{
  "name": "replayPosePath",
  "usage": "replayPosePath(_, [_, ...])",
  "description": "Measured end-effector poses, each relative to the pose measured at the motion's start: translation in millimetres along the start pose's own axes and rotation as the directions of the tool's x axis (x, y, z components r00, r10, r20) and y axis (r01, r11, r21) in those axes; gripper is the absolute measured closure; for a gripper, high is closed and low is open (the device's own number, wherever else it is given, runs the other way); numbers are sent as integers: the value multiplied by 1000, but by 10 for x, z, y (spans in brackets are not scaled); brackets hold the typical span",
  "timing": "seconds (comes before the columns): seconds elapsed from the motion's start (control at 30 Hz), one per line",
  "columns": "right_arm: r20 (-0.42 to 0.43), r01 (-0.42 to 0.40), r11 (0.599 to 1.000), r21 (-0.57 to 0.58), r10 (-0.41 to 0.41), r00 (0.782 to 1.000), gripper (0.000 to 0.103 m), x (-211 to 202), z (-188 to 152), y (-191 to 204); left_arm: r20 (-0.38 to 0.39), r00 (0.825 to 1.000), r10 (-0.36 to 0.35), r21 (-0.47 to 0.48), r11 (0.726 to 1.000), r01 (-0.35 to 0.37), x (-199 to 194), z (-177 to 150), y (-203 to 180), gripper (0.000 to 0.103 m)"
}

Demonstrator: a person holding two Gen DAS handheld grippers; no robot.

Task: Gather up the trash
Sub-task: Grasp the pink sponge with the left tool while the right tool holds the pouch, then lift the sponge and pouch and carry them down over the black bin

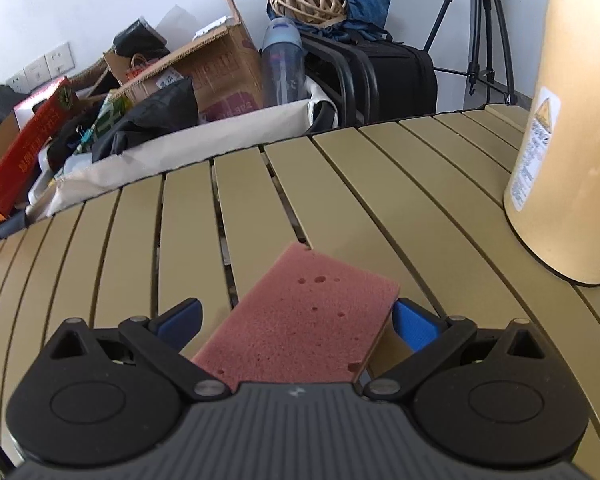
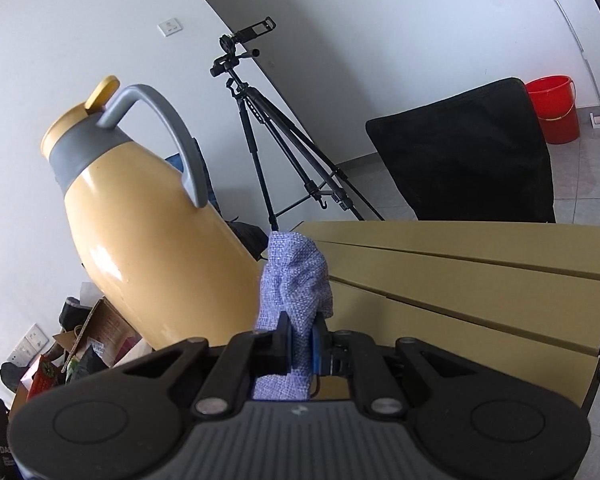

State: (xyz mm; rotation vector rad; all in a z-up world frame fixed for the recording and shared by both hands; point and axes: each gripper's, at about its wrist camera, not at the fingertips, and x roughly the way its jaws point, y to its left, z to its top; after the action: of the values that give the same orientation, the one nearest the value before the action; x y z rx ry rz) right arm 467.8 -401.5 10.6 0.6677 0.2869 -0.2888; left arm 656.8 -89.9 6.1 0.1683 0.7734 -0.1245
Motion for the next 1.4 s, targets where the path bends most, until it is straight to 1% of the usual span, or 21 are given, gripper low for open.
replayPosePath(0.13, [-6, -7, 1000, 3, 7, 1000, 94, 29, 1, 32, -26, 999, -28, -62, 998, 26, 65, -30, 62, 0])
replayPosePath(0.23, [-10, -14, 1000, 3, 14, 1000, 94, 30, -10, 43, -19, 1000, -17, -69, 997, 16, 52, -57, 40, 0])
replayPosePath(0.3, [-10, -20, 1000, 2, 20, 1000, 94, 19, -10, 48, -11, 1000, -22, -79, 997, 21, 35, -78, 36, 0])
replayPosePath(0.33, [-9, -23, 1000, 3, 23, 1000, 94, 13, -7, 46, -5, 999, -34, -90, 995, 33, 26, -92, 42, 2])
replayPosePath(0.4, [-6, -28, 1000, 5, 28, 1000, 94, -4, 0, 39, -3, 999, -38, -103, 994, 37, 15, -110, 41, 8])
replayPosePath(0.43, [-5, -30, 1000, 7, 30, 1000, 94, -11, 3, 38, -1, 999, -32, -100, 994, 32, 6, -117, 33, 13])
replayPosePath(0.53, [-7, -42, 999, 10, 42, 999, 94, -31, 6, 31, 14, 999, -39, -114, 993, 40, -56, -144, 31, 15])
replayPosePath(0.63, [-5, -51, 999, 15, 51, 999, 94, -53, 22, 17, 31, 999, -27, -131, 991, 31, -138, -176, 21, 16])
replayPosePath(0.77, [-7, -68, 998, 16, 68, 998, 94, -97, 36, 2, 45, 999, 23, -147, 989, -16, -266, -192, 11, 16])
replayPosePath(0.83, [-11, -80, 997, 13, 81, 997, 94, -124, 36, 0, 56, 998, 41, -174, 984, -30, -355, -194, 36, 16])
replayPosePath(1.03, [-26, -129, 992, 3, 129, 991, 94, -202, 41, 42, 126, 990, 66, -227, 973, -36, -767, -258, 83, 16])
replayPosePath(1.27, [-50, -208, 978, -14, 207, 977, 94, -346, 13, 144, 197, 979, 54, -273, 962, 2, -1317, -398, 88, 16])
replayPosePath(1.4, [-56, -250, 967, -48, 247, 967, 94, -486, -29, 211, 231, 972, 49, -268, 963, 16, -1622, -496, 49, 16])
